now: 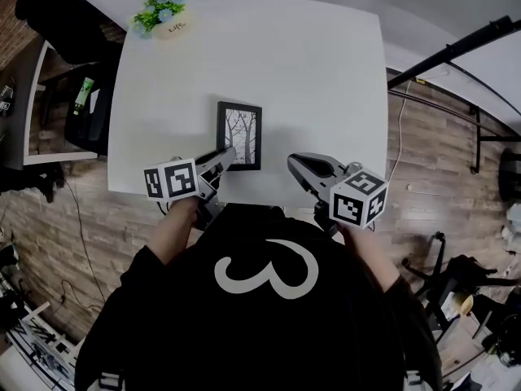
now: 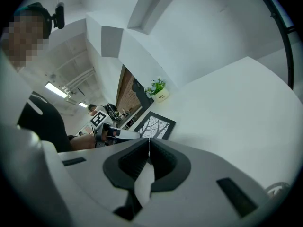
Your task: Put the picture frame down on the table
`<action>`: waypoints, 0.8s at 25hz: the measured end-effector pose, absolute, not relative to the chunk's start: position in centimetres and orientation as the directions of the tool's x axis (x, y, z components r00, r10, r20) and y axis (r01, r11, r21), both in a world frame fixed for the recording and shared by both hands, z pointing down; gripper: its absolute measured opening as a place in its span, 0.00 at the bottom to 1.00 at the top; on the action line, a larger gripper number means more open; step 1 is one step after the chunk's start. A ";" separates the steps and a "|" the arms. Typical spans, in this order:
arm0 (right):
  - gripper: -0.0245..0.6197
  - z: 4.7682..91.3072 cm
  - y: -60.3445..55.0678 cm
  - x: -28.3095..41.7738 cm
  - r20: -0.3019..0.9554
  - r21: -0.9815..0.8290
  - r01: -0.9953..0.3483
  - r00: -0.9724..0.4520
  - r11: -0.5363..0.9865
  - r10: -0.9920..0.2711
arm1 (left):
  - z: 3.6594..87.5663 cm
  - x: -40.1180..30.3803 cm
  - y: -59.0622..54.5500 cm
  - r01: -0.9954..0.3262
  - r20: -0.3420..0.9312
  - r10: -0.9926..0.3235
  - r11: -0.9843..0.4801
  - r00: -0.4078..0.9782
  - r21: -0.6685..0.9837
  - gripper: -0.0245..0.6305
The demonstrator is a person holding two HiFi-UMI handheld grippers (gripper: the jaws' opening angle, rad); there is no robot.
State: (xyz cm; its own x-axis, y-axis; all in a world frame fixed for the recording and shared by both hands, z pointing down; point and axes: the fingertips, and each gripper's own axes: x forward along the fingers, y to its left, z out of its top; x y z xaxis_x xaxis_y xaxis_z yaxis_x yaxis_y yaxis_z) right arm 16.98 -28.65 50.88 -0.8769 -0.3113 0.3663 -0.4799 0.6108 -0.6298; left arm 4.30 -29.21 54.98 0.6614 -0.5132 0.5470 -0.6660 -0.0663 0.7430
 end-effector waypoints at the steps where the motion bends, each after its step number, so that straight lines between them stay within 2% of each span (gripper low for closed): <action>1: 0.07 50.9 -28.7 17.1 0.365 -0.631 -0.479 -0.878 0.610 -0.310 | 55.1 4.2 -29.2 -0.675 0.555 -0.514 -0.066 0.654 0.735 0.14; 20: 0.07 51.6 -28.3 17.4 0.359 -0.646 -0.456 -0.889 0.612 -0.283 | 56.3 3.7 -29.1 -0.736 0.600 -0.541 -0.054 0.589 0.674 0.15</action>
